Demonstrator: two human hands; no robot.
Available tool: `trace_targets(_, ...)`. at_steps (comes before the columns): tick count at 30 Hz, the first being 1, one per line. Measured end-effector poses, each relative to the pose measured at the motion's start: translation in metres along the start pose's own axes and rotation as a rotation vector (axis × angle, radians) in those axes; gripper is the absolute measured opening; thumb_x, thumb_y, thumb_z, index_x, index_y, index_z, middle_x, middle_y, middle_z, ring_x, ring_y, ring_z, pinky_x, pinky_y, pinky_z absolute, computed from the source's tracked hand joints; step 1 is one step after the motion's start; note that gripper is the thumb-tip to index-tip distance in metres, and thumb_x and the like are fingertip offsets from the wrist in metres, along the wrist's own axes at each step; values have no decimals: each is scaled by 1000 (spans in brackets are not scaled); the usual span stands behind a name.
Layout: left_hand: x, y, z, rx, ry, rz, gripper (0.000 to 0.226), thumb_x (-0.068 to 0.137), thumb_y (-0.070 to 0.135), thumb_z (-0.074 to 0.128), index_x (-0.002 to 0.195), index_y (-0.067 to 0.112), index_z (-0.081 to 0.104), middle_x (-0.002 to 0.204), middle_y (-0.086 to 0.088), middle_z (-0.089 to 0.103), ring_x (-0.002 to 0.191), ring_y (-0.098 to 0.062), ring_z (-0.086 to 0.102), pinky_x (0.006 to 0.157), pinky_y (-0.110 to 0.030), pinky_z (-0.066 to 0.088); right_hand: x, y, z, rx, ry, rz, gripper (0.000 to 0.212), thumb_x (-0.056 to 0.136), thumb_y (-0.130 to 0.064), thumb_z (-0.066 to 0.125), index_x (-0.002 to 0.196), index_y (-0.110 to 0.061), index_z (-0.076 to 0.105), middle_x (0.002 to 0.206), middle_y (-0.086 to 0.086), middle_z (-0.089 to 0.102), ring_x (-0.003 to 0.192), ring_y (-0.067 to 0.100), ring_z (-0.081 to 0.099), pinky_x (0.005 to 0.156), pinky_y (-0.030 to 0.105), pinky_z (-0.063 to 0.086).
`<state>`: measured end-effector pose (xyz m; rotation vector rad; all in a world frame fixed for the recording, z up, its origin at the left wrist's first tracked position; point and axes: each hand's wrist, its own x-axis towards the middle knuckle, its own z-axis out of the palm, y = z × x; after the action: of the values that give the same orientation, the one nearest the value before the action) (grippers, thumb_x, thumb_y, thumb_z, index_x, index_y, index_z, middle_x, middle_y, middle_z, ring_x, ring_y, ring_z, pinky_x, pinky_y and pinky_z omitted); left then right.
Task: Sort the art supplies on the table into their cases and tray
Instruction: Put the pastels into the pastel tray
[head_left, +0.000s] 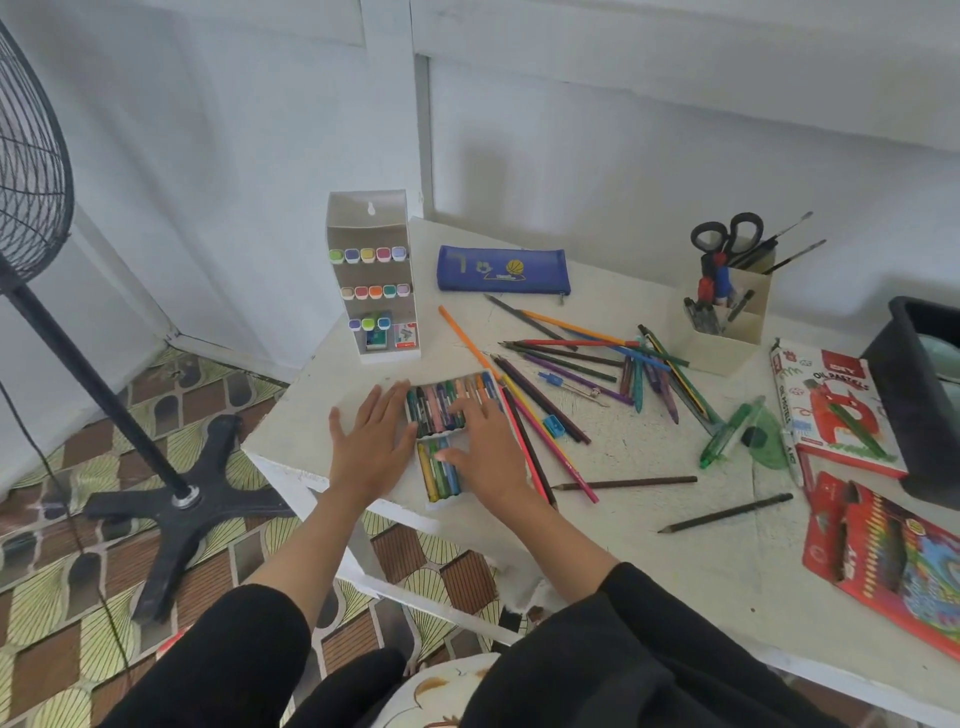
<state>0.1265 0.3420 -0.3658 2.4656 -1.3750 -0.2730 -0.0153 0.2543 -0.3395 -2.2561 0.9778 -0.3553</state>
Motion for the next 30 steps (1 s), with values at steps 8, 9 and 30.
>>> trace_targets(8, -1, 4, -1, 15, -16, -24, 54, 102, 39, 22, 152, 30, 5, 158, 13, 14, 147, -8, 1, 114, -57, -4, -4, 6, -4, 86, 5, -53, 58, 82, -22, 71, 133, -21, 42, 128, 7, 39, 110, 17, 46, 90, 23, 41)
trace_targets(9, -1, 5, -2, 14, -16, -27, 54, 102, 39, 21, 152, 31, 4, 158, 13, 14, 146, -8, 0, 114, -57, -5, -4, 8, -12, 204, 38, -34, 58, 82, -18, 71, 133, -22, 42, 123, 6, 40, 101, 12, 47, 84, 16, 42)
trace_targets(30, 4, 29, 8, -58, 66, -177, 51, 101, 30, 24, 151, 28, 15, 157, 5, 21, 147, -17, 5, 114, -59, -3, -79, 222, -206, -331, 569, 806, 22, 91, -4, 49, 109, 5, 56, 108, 28, 57, 95, 39, 55, 74, 36, 40)
